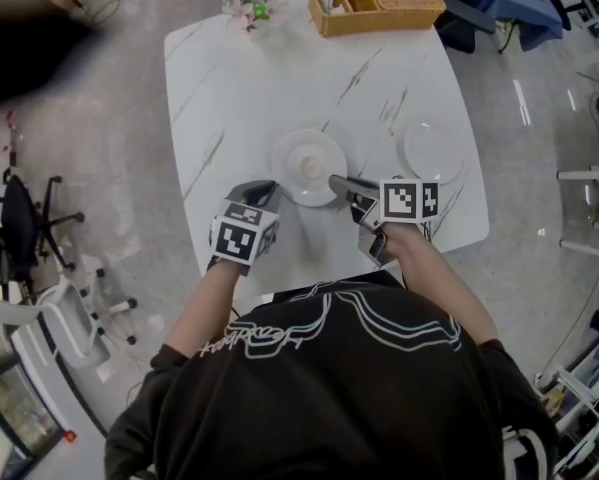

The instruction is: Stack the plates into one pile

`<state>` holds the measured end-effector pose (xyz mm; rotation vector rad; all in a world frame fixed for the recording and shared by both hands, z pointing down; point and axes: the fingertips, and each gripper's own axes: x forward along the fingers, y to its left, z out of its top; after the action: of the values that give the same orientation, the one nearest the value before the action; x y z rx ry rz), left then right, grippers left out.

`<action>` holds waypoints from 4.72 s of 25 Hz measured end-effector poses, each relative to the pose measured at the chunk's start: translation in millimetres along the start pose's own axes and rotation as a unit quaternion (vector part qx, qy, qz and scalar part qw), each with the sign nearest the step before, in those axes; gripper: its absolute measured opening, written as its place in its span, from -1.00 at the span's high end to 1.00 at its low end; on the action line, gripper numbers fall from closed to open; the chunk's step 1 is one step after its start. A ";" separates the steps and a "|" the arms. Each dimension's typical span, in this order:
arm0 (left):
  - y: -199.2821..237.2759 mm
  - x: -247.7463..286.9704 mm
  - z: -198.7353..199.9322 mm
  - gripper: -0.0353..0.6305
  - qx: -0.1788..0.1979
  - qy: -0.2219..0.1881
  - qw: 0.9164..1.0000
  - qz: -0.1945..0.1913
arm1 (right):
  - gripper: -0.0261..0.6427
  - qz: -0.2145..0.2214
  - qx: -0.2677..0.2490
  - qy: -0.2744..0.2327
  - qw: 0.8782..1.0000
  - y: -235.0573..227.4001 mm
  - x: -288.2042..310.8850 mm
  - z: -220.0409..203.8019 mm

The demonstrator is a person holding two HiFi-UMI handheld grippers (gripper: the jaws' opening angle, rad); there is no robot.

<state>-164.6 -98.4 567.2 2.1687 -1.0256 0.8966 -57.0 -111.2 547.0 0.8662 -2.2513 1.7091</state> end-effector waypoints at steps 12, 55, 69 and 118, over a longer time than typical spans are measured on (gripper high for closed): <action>-23.1 -28.1 26.0 0.78 0.027 -0.033 0.999 -0.017 | 0.78 0.022 0.033 -0.077 0.996 18.1 -43.3 15.2; -173.8 56.5 115.4 0.78 0.120 -0.007 0.987 -0.111 | 0.78 -0.032 0.129 -0.238 0.962 -117.3 -240.8 79.4; -174.9 84.6 114.5 0.78 0.107 0.009 0.987 -0.118 | 0.70 -0.045 0.120 -0.205 0.970 -141.2 -229.9 77.2; -171.6 20.3 99.5 0.78 0.097 -0.046 0.982 -0.157 | 0.05 -0.245 -0.316 0.034 0.916 -59.1 -216.4 29.8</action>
<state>17.2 -86.0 486.4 2.4657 -0.6313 0.7797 157.1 -76.0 482.8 1.0496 -2.0827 0.7153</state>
